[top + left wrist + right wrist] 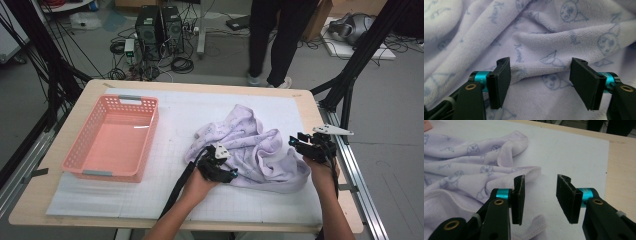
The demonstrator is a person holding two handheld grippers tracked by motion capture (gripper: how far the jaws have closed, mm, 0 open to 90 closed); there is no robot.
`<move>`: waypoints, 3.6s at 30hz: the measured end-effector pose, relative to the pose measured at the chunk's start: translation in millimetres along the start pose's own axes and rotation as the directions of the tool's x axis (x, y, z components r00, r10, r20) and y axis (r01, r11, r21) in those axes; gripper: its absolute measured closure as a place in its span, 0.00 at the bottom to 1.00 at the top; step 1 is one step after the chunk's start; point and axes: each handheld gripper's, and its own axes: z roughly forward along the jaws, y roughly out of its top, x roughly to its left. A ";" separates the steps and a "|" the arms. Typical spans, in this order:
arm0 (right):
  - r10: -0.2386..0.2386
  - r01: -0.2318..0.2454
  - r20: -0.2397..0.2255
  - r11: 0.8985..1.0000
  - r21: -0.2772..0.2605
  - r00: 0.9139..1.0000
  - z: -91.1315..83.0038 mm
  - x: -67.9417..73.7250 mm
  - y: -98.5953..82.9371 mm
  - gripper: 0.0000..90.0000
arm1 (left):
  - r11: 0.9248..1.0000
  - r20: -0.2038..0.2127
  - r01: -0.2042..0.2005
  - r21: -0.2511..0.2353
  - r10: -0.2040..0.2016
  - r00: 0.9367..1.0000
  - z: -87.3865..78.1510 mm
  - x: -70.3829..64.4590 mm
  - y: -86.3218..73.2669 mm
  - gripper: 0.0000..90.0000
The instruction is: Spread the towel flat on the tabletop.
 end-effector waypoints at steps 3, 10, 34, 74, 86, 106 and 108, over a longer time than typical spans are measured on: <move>-0.006 0.005 -0.023 1.000 -0.016 1.000 -3.9 2.8 0.5 0.63 | 0.999 -0.031 -0.050 0.004 0.050 0.998 -4.0 -0.6 0.7 0.80; -0.031 0.031 -0.062 0.999 -0.011 0.998 -6.9 9.0 0.3 0.62 | 0.998 -0.038 0.054 -0.018 -0.054 0.998 -21.2 27.3 -9.5 0.96; -0.157 0.226 -0.276 0.945 0.237 0.948 56.3 63.3 -21.3 0.91 | 0.946 -0.183 0.281 -0.163 -0.309 0.933 -63.0 92.7 -34.6 1.00; -0.011 0.017 -0.118 0.999 0.047 0.993 -14.3 15.4 -50.0 0.73 | 0.989 -0.032 0.126 -0.071 -0.129 0.991 -32.0 41.7 -22.9 0.94; -0.009 0.014 -0.182 1.000 0.023 0.983 -12.3 26.5 -43.1 0.61 | 0.953 -0.153 0.258 -0.162 -0.282 0.947 -70.5 89.7 -43.4 0.95; -0.216 0.276 -0.317 0.948 0.158 0.924 81.9 96.8 2.9 0.70 | 0.945 -0.078 0.289 -0.150 -0.303 0.950 -60.0 79.0 -41.7 0.54; -0.217 0.283 -0.311 0.941 0.185 0.925 90.0 94.9 2.8 0.81 | 0.949 -0.079 0.282 -0.139 -0.295 0.952 -56.0 77.1 -41.3 0.53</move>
